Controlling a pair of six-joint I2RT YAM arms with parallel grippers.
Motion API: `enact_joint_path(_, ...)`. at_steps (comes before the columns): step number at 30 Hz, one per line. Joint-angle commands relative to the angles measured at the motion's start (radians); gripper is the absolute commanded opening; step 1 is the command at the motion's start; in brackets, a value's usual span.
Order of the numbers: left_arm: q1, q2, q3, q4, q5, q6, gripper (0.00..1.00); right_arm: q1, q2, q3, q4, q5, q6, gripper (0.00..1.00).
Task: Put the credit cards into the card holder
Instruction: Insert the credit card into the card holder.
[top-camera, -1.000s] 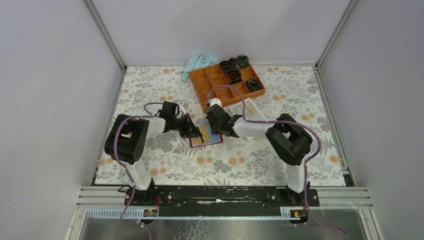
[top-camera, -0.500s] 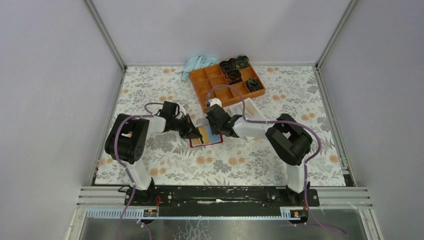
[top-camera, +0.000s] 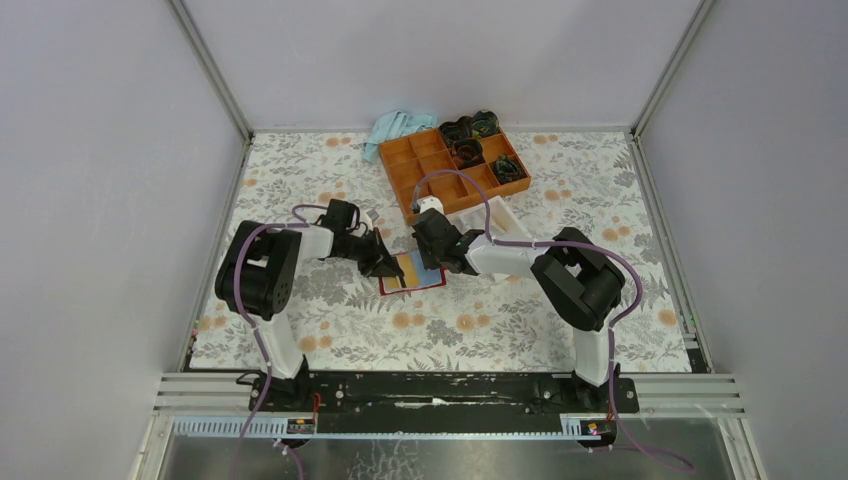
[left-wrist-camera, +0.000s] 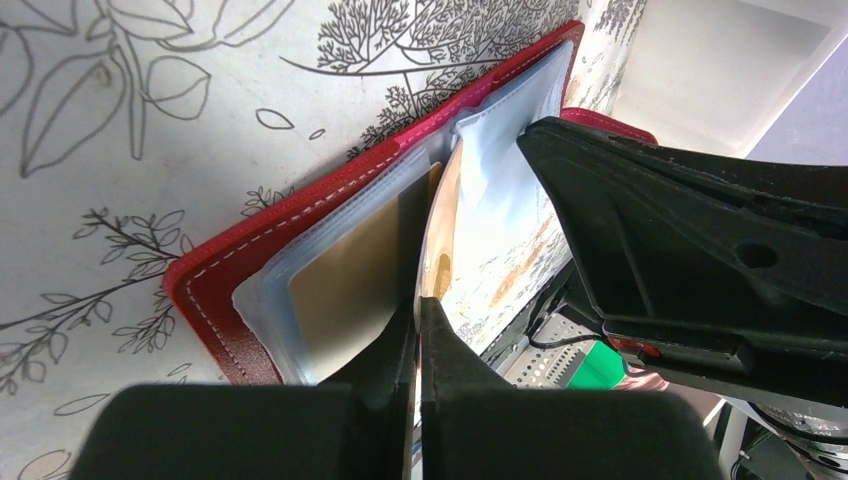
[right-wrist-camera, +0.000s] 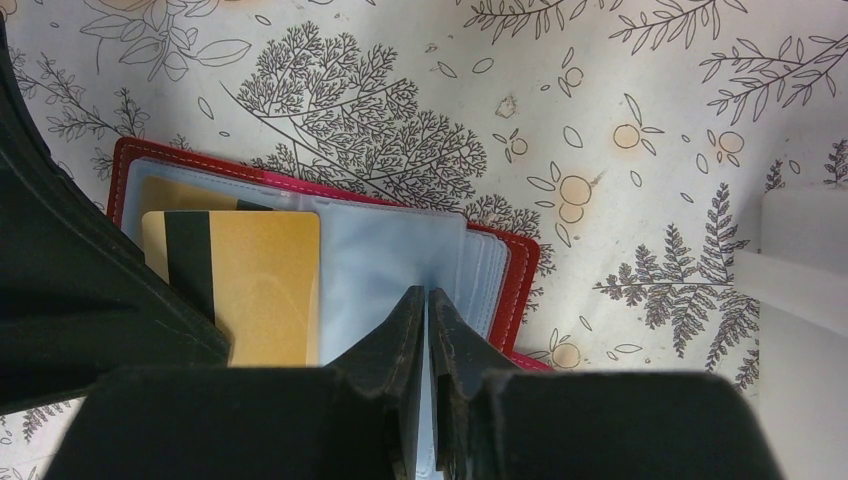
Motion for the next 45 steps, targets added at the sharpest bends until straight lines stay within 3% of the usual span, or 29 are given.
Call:
enact_joint_path(1, 0.002, 0.043, -0.003, -0.101, -0.079, 0.023, 0.00, -0.007, -0.002, -0.019, -0.081, -0.016, -0.018, 0.13)
enact_joint_path(15, 0.010, -0.068, -0.053, -0.072, -0.114, -0.080, 0.00, -0.008, 0.013, -0.013, -0.082, -0.021, -0.020, 0.12)
enact_joint_path(21, 0.012, -0.039, -0.044, -0.054, -0.087, -0.089, 0.00, -0.006, 0.011, -0.013, -0.082, -0.022, -0.020, 0.13)
enact_joint_path(35, 0.003, -0.026, -0.021, 0.028, 0.048, -0.041, 0.00, -0.006, 0.024, -0.007, -0.083, -0.027, -0.020, 0.12)
enact_joint_path(45, -0.001, -0.083, -0.039, 0.031, 0.052, 0.027, 0.00, -0.006, 0.029, -0.002, -0.088, -0.028, -0.019, 0.13)
